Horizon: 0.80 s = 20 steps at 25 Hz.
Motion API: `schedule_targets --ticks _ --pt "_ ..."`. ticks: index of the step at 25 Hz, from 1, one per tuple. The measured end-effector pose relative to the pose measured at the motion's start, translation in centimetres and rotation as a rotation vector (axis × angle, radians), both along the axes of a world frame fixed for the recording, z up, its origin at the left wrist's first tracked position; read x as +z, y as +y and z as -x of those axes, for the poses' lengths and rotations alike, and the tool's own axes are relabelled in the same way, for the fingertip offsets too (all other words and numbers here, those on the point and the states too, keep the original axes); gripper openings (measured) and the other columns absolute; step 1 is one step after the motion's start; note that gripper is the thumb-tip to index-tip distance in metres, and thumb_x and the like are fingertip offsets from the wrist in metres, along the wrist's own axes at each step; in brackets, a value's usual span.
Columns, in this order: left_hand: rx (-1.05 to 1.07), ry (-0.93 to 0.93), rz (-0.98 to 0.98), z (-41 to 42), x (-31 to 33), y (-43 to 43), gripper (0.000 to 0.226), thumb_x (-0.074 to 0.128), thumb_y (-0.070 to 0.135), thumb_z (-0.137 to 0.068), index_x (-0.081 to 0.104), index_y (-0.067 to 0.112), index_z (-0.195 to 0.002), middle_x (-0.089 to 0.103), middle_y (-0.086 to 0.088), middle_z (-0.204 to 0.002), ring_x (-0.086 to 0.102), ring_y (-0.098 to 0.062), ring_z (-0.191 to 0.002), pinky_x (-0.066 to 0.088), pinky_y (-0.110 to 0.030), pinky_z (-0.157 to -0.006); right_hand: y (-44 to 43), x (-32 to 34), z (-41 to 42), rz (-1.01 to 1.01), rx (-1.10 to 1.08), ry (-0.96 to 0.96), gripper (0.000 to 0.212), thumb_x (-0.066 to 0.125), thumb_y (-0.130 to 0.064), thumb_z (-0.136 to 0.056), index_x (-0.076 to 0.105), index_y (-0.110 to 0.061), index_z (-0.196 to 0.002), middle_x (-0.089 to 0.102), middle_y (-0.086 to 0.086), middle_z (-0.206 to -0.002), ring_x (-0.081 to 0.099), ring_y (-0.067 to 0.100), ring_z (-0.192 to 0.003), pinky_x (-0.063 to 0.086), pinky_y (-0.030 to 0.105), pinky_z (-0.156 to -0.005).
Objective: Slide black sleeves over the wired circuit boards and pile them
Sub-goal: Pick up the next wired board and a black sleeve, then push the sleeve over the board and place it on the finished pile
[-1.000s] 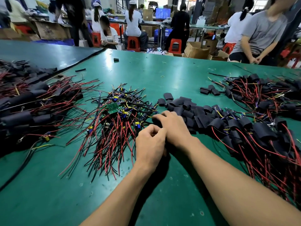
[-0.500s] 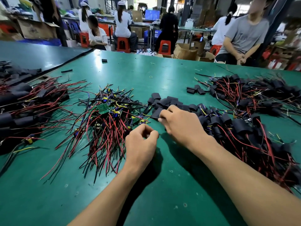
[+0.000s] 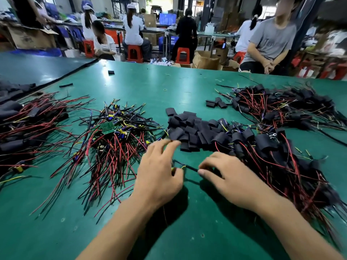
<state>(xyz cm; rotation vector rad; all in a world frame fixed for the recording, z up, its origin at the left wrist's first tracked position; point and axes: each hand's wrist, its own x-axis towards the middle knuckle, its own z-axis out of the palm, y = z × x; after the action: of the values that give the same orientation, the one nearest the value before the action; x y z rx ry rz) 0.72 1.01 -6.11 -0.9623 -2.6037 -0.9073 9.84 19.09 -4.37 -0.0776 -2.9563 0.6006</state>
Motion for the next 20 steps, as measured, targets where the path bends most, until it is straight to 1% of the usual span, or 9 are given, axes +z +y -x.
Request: schedule_targets --ticks 1,3,8,11,13,14,17,18,20 --pt "-0.013 -0.027 0.118 0.1 -0.3 0.0 0.06 0.057 0.033 -0.085 0.046 0.024 -0.144 0.045 0.002 -0.146 0.031 -0.017 -0.139 0.022 -0.029 -0.116 0.0 -1.0 -0.4 0.024 -0.011 0.021 0.018 0.057 -0.044 -0.097 0.068 -0.03 -0.103 0.058 -0.013 -0.105 0.059 0.012 -0.1 0.048 0.039 -0.092" --pt "-0.007 -0.016 0.237 0.4 -0.9 0.2 0.058 0.053 0.041 -0.088 0.046 0.029 -0.143 0.044 0.007 -0.149 0.026 -0.015 -0.143 0.022 -0.032 -0.116 0.4 -2.4 -0.7 0.083 -0.083 0.101 0.015 0.061 -0.041 -0.095 0.069 -0.031 -0.101 0.055 -0.016 -0.104 0.058 0.008 -0.098 0.047 0.035 -0.092" --pt "0.063 0.021 0.2 0.4 -1.0 0.0 0.046 0.058 0.044 -0.088 0.061 0.024 -0.129 0.059 0.005 -0.128 0.041 -0.017 -0.129 0.035 -0.036 -0.105 1.2 -3.6 -0.4 0.17 -0.226 0.267 0.011 0.068 -0.02 -0.093 0.074 -0.02 -0.102 0.056 -0.009 -0.107 0.055 0.004 -0.098 0.041 0.02 -0.095" --pt "0.094 0.033 0.077 0.6 -1.0 -0.2 0.026 0.068 0.033 -0.086 0.072 0.016 -0.106 0.067 0.0 -0.105 0.053 -0.023 -0.11 0.044 -0.038 -0.094 1.1 -3.3 -0.4 0.173 -0.25 0.279 0.019 0.068 -0.013 -0.091 0.072 -0.013 -0.11 0.059 -0.003 -0.112 0.055 0.007 -0.103 0.03 0.004 -0.097" --pt "0.131 0.058 -0.037 0.9 -0.6 -0.3 0.013 0.071 0.025 -0.086 0.073 0.014 -0.092 0.067 -0.001 -0.092 0.056 -0.026 -0.096 0.046 -0.039 -0.083 1.0 -2.8 -0.4 0.182 -0.264 0.289 0.025 0.066 -0.007 -0.092 0.07 -0.008 -0.117 0.06 0.003 -0.115 0.056 0.014 -0.109 0.024 0.0 -0.097" --pt "0.163 0.062 -0.103 1.0 -0.4 -0.5 0.011 0.071 0.024 -0.087 0.073 0.014 -0.091 0.068 -0.002 -0.089 0.056 -0.026 -0.092 0.047 -0.039 -0.08 1.0 -2.7 -0.4 0.183 -0.264 0.288 0.028 0.063 -0.004 -0.093 0.068 -0.006 -0.121 0.061 0.005 -0.117 0.056 0.017 -0.113 0.023 -0.001 -0.098" --pt "0.29 0.045 -0.28 1.3 0.3 -1.2 0.014 0.069 0.026 -0.089 0.077 0.016 -0.096 0.073 0.0 -0.086 0.06 -0.024 -0.082 0.049 -0.038 -0.074 0.9 -2.4 -0.6 0.175 -0.237 0.267 0.038 0.059 0.0 -0.094 0.061 -0.006 -0.132 0.061 0.006 -0.125 0.054 0.018 -0.121 0.019 -0.002 -0.101" --pt "0.324 0.005 -0.351 1.4 0.5 -1.4 0.015 0.068 0.027 -0.09 0.077 0.016 -0.094 0.073 0.002 -0.08 0.062 -0.022 -0.075 0.051 -0.038 -0.071 0.9 -2.3 -0.7 0.188 -0.229 0.261 0.043 0.06 -0.001 -0.094 0.058 -0.008 -0.136 0.059 0.004 -0.128 0.054 0.016 -0.12 0.02 -0.002 -0.1" --pt "0.369 -0.15 -0.51 2.0 0.8 -1.6 0.021 0.065 0.032 -0.092 0.076 0.019 -0.079 0.069 0.007 -0.063 0.06 -0.013 -0.057 0.05 -0.034 -0.06 1.0 -2.3 -0.9 0.213 -0.209 0.243 0.051 0.063 -0.004 -0.093 0.053 -0.012 -0.142 0.057 -0.001 -0.13 0.057 0.011 -0.114 0.022 -0.003 -0.098"
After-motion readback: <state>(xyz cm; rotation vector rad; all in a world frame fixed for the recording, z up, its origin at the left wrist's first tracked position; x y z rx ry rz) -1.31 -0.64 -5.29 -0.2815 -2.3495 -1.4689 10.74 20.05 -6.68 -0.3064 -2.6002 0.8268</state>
